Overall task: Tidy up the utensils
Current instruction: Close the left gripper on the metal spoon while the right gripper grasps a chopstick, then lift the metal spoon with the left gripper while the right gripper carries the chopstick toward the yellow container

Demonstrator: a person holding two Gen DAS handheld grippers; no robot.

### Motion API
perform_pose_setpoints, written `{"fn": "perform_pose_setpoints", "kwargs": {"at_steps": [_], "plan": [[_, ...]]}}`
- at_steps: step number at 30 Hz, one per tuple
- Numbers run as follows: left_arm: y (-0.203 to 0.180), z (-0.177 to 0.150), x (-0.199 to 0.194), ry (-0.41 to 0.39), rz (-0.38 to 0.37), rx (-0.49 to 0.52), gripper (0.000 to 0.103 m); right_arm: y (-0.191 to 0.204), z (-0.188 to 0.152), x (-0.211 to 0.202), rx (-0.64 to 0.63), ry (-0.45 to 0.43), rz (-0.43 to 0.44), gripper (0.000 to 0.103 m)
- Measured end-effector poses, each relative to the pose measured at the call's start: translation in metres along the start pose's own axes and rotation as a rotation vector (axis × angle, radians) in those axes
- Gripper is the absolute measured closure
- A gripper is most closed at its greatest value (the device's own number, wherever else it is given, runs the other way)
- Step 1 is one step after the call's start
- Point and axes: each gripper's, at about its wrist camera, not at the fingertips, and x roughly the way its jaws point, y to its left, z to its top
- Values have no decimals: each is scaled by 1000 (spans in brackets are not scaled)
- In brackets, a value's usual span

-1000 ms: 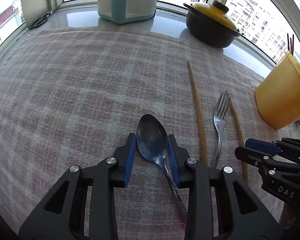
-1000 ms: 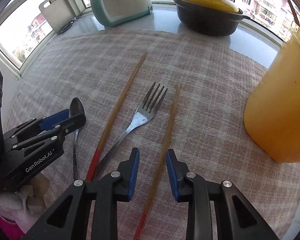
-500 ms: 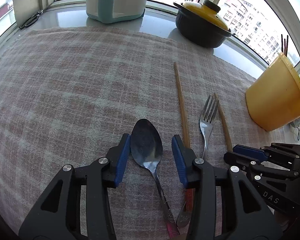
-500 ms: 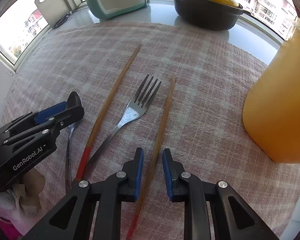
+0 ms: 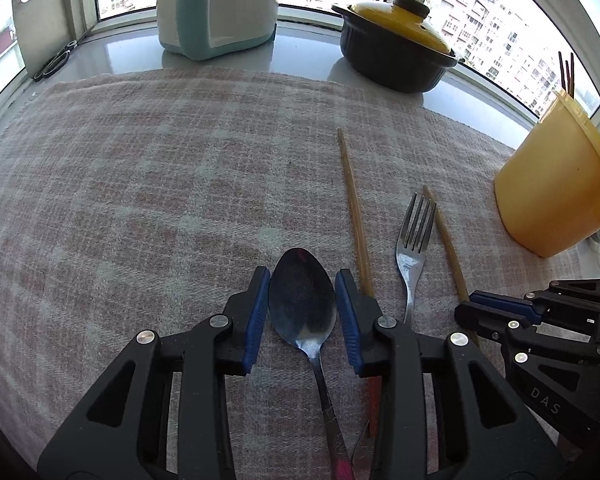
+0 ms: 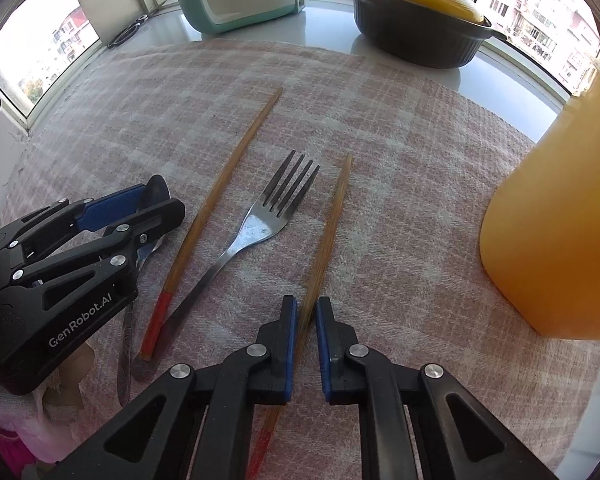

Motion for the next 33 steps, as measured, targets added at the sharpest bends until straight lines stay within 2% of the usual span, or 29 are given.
{"fn": "perform_pose_setpoints", "kwargs": {"at_steps": [7, 23, 33], "plan": [[12, 1, -20, -31, -37, -59, 70, -9, -3, -5, 39, -29, 59, 99], [6, 0, -71, -125, -70, -49, 70, -32, -20, -38, 140, -116, 155, 99], [-5, 8, -103, -190, -114, -39, 70, -35, -29, -82, 161, -237, 192, 99]]}}
